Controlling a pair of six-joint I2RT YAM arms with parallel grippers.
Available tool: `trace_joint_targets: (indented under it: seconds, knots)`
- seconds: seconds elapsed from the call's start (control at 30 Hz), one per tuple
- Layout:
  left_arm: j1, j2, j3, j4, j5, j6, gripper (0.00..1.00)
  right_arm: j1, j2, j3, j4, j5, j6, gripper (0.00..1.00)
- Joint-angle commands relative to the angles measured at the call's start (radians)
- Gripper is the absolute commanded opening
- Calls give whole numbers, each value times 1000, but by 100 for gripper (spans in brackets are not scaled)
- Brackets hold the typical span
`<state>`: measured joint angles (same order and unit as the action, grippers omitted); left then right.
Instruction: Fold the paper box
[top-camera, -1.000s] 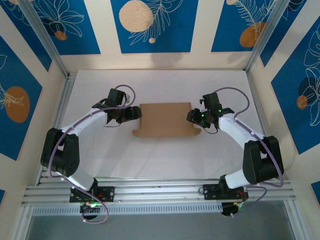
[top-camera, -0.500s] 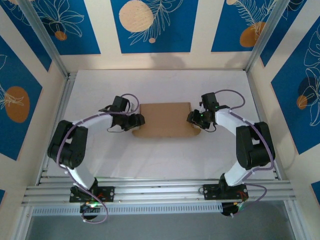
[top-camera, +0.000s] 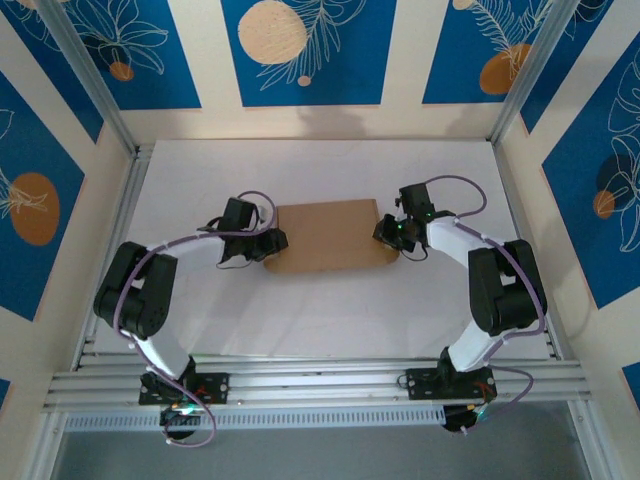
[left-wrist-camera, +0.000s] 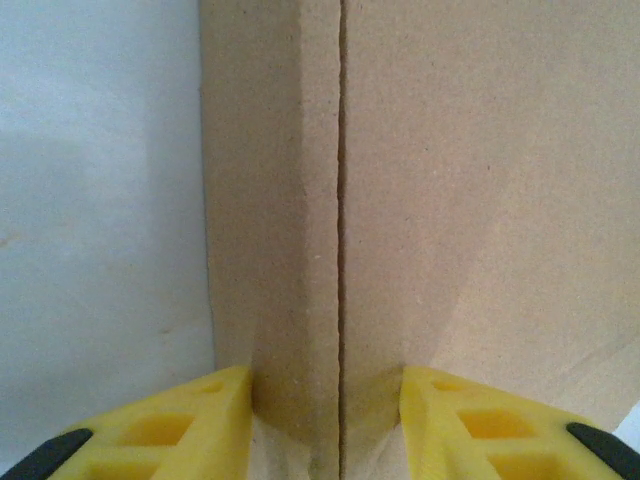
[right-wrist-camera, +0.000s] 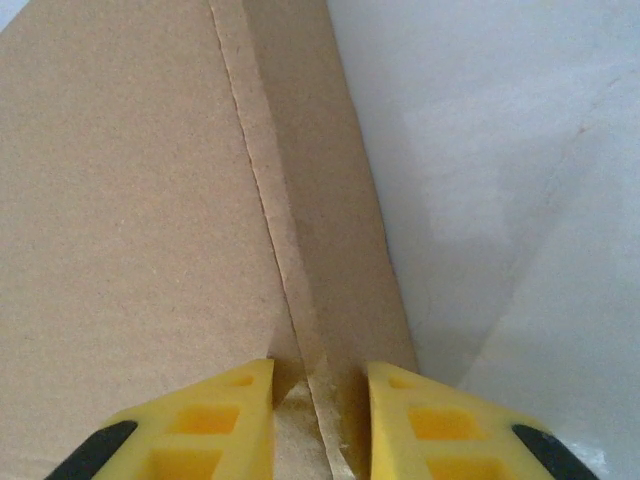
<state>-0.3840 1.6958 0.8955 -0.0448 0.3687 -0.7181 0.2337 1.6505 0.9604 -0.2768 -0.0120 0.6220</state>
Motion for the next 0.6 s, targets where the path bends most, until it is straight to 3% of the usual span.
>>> trace_joint_targets:
  seconds: [0.0, 0.13, 0.23, 0.33, 0.43, 0.57]
  knots:
    - [-4, 35, -16, -157, -102, 37, 43, 29, 3, -34, -97, 4, -8, 31]
    - [-3, 15, 50, -210, -73, 99, 59, 9, -41, -9, -112, -49, -5, 41]
    - [4, 8, 104, -258, -73, 142, 65, -1, -68, -2, -98, -97, 12, 50]
    - [25, 11, 144, -278, -66, 172, 70, -10, -95, 6, -97, -64, 25, 56]
    - [57, 19, 168, -263, -31, 182, 69, -34, -109, 9, -85, -76, 22, 59]
    - [94, 61, 192, -213, 82, 218, 61, -59, -113, 15, -51, -114, 9, 63]
